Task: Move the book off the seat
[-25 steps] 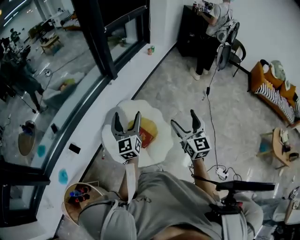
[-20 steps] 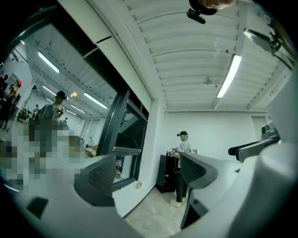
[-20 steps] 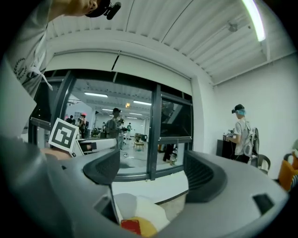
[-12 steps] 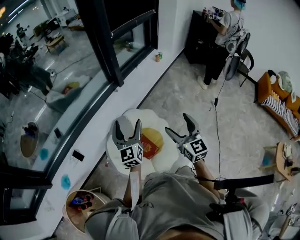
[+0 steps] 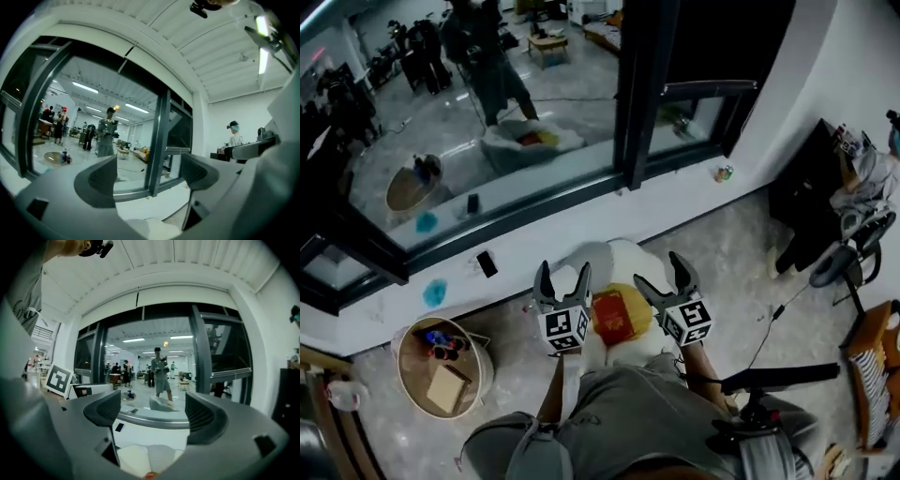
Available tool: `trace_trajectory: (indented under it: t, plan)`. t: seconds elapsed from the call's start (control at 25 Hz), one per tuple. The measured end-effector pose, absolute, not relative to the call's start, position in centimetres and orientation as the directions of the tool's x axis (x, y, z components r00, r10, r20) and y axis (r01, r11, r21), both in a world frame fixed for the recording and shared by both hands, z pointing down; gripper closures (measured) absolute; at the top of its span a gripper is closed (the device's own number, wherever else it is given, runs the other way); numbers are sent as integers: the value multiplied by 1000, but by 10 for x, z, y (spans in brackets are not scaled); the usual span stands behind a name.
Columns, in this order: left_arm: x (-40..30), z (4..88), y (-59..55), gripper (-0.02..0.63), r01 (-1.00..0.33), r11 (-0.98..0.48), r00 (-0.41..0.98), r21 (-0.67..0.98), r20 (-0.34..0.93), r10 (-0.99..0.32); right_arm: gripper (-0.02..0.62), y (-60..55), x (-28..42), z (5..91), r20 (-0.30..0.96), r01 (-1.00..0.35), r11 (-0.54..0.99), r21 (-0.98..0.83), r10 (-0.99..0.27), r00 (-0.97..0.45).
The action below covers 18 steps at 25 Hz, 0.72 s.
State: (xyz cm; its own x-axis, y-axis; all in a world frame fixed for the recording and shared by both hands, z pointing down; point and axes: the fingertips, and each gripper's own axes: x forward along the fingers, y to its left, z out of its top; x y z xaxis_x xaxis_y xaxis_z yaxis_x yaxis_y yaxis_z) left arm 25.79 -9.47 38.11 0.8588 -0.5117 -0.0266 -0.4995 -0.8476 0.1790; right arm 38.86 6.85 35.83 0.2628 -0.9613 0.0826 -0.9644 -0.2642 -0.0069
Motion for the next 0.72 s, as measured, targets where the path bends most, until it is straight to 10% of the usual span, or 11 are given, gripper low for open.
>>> trace_trajectory:
  t: [0.72]
  plan:
    - [346, 328, -54, 188, -776, -626, 627, 78, -11, -779, 160, 0, 519, 360, 5, -982, 143, -120, -990, -144]
